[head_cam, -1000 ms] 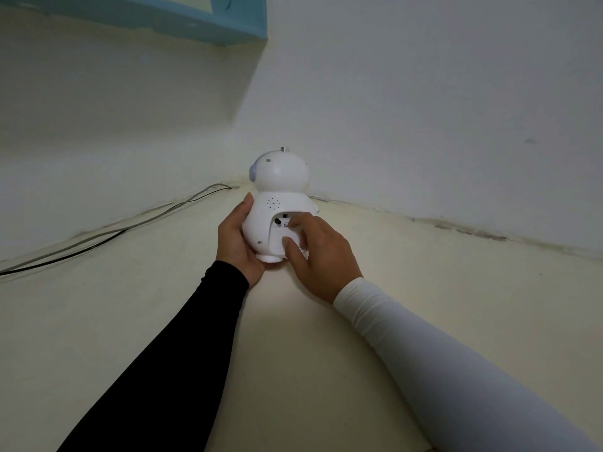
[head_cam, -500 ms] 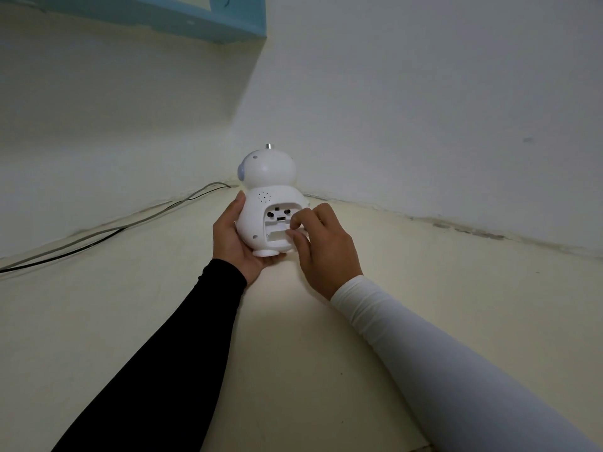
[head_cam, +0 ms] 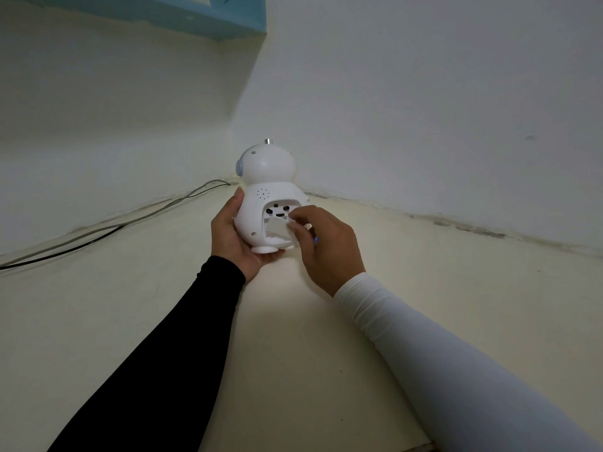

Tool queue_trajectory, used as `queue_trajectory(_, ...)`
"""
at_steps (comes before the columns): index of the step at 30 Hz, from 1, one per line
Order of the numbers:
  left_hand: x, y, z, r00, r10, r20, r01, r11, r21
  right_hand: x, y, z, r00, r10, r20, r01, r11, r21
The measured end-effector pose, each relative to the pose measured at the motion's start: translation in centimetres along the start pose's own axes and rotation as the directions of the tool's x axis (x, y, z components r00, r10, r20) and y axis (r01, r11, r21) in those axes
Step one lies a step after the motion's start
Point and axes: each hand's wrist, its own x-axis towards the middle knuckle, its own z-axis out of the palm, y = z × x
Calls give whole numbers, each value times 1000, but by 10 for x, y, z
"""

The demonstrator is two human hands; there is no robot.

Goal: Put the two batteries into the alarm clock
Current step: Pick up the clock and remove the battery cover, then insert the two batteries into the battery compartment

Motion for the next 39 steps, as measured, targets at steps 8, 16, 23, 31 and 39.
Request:
queue_trajectory(8, -2, 7, -2, 994, 98, -54, -104, 988, -116, -7, -6, -2, 978, 15, 209, -28, 998, 58)
queue_trajectory(16, 2, 6, -7, 991, 71, -109, -78, 995, -58, -12, -7, 6, 872, 121, 474, -74, 991, -116)
queue_trajectory(23, 3, 5, -9, 995, 54, -79, -59, 997, -55, -12, -2, 11, 830, 113, 546, -58, 992, -116)
queue_trajectory(31, 1, 6, -7, 993, 57, -101, -64, 996, -63, -4, 10, 2, 921, 221, 322, -192, 974, -120)
queue_trajectory(39, 5, 4, -11, 993, 50, -111, -54, 998, -26, 4, 35, -5, 862, 473, 183, -404, 858, -318)
